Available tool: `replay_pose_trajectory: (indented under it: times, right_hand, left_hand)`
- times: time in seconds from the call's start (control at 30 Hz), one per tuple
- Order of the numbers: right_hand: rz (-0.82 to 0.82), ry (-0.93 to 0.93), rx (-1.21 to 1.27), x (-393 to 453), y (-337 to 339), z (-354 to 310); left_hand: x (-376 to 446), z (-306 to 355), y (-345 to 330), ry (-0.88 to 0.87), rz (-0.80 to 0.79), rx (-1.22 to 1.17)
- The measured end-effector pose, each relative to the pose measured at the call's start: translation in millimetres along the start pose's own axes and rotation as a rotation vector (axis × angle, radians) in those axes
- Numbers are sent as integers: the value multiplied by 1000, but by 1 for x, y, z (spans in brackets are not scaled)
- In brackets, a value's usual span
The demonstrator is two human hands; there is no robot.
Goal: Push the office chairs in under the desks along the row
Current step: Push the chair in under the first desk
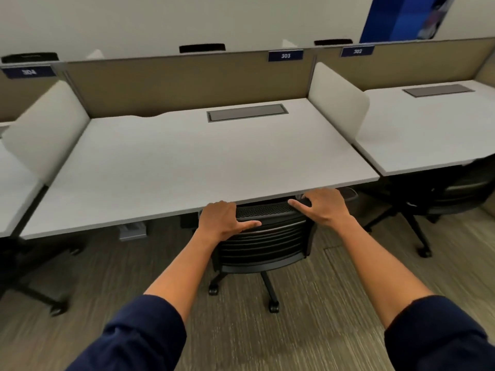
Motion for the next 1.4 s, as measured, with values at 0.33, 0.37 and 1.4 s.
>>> replay_pose_trajectory:
  times: [0.33, 0.37, 1.4]
  right_hand:
    - [33, 39, -99, -12, -3, -44]
    - [31, 38, -102, -14, -3, -45]
    - [150, 12, -22, -11, -3, -130]
  left_hand:
    - [-29, -25, -6, 16, 35, -36]
    - [-32, -24, -5, 9, 51, -32]
    - [-65, -111, 10, 18, 155, -73]
Point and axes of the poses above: each hand's wrist, its own x-axis towards the middle knuckle, its own y-axis out of the back of the hand, z = x × y, the point moved 9 cm from there along x, towards the middle knuckle, and after that the axes turned 1 degree about x, right-handed, at the moved point
